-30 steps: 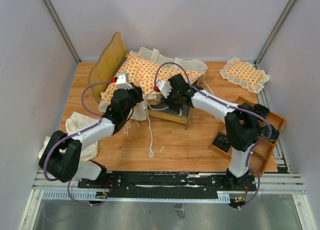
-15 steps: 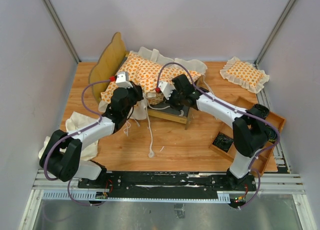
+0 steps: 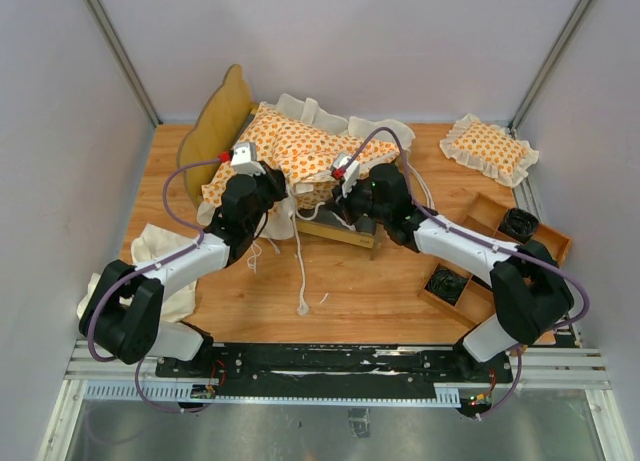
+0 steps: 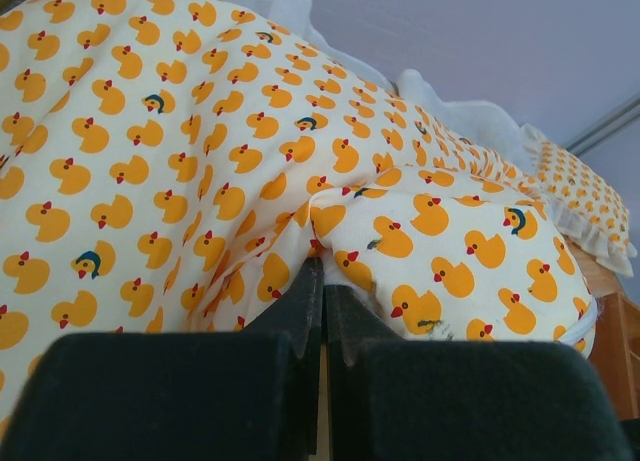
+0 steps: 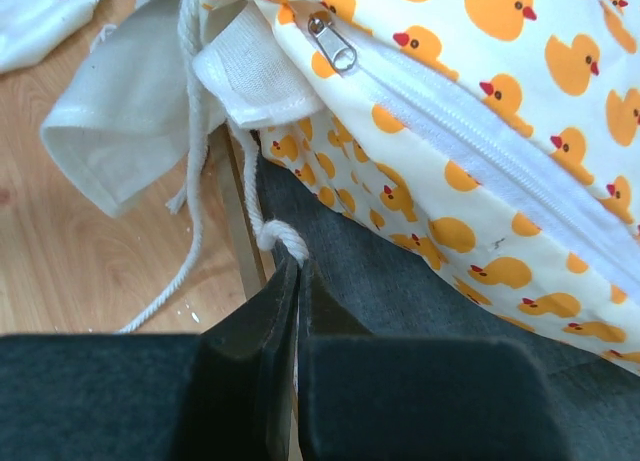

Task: Set up the pet bed
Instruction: Cross the ropes on the bed frame.

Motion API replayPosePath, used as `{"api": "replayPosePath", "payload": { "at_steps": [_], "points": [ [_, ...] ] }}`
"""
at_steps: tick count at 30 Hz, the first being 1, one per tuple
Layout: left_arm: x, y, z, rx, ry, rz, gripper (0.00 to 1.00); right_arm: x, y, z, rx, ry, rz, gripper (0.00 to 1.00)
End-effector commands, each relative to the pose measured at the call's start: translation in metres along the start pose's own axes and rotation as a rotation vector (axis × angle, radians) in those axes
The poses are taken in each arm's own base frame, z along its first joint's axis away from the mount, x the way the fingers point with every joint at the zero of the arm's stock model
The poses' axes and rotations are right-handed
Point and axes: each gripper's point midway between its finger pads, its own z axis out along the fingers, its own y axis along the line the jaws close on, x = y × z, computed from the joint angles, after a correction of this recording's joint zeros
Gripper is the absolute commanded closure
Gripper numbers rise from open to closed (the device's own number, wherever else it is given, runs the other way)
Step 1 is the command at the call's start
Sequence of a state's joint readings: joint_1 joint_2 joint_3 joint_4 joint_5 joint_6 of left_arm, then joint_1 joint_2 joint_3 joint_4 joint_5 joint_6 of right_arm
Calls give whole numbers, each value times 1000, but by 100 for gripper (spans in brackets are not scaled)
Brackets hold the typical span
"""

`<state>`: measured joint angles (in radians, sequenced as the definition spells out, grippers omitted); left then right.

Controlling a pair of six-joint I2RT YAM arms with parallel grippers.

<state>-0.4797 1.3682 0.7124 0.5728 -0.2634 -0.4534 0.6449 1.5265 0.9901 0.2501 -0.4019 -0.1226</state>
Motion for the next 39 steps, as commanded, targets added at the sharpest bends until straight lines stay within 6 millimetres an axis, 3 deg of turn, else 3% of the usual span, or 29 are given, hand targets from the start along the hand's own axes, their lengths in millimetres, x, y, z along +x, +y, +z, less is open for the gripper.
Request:
{"api": "replayPosePath", "payload": {
  "at_steps": [1,12,15,27,33,39],
  "points": [
    [-13,-3,4,5,-36,-14,100,-33,6,10,-1,-181,76,100],
    [-12,-1,3,0,-35,-16,100,-77,8,5,-4,-349,213,100],
    [-12,0,3,-2,-36,-11,100,-68,5,3,25,-346,249,100],
    [-11,2,0,-8,-35,-5,100,0,-24,-2,226,-234,275,100],
    [-12,3,-2,-9,-38,-2,100,13,-40,-22,344,-179,179,100],
    [-11,2,-1,-3,-33,-12,100,1,-57,-42,442,-141,46,100]
  ]
}}
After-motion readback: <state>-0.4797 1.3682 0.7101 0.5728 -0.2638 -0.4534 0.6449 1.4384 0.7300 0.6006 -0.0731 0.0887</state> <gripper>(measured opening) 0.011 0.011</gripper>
